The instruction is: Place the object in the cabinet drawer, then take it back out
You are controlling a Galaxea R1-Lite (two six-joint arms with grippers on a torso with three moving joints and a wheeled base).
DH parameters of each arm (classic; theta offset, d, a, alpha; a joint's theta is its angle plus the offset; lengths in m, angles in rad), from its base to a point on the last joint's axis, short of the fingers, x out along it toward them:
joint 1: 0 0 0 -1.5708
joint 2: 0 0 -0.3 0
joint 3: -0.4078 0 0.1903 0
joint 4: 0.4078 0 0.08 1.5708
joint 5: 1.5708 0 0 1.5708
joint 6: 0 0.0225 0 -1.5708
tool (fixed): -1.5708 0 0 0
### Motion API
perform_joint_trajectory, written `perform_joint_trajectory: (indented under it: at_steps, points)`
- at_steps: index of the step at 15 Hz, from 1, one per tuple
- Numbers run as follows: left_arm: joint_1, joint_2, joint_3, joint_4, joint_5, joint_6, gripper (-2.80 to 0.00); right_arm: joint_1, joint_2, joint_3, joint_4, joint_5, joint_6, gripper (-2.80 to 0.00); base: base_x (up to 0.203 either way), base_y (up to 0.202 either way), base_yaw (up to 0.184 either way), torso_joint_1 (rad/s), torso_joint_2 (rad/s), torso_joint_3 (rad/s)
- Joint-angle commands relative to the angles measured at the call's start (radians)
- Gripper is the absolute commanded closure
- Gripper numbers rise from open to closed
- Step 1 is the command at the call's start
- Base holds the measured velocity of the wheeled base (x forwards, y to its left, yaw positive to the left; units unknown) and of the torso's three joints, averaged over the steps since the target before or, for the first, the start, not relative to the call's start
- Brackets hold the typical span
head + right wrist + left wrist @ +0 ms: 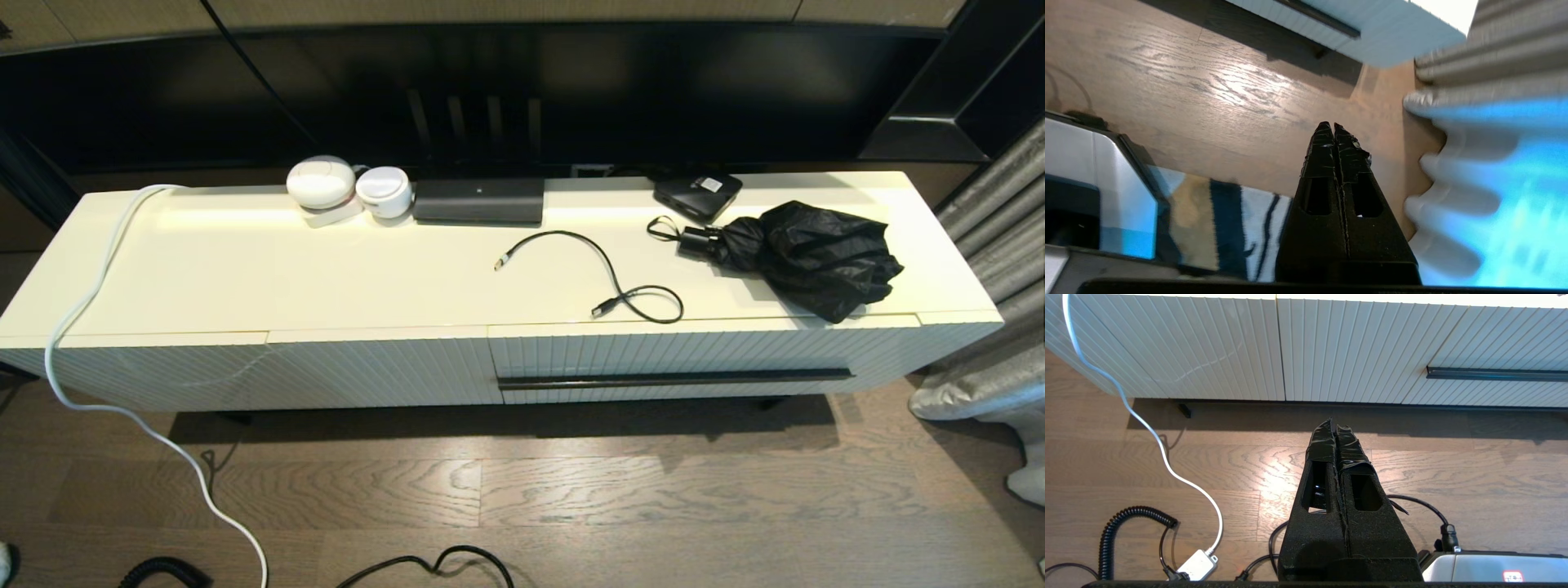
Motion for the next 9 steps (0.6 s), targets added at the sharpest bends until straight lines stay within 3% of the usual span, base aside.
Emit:
perform_joint_trajectory:
  at_steps: [1,3,9]
  points:
    - [-0.001,0.001,0.0,0.0,0.0,-0.001,0.0,0.012,-0.234,0.095,0.038,-0.042,0.1,0.0,0.0,0.0,0.0,0.0,0.0,0.0]
    - [0.0,0.001,0.0,0.0,0.0,-0.001,0.0,0.036,-0.283,0.163,0.063,-0.096,0.237,0.0,0.0,0.0,0.0,0.0,0.0,0.0]
    - [-0.001,0.001,0.0,0.0,0.0,-0.001,0.0,0.062,-0.488,0.333,0.065,-0.087,0.255,0.0,0.0,0.0,0.0,0.0,0.0,0.0]
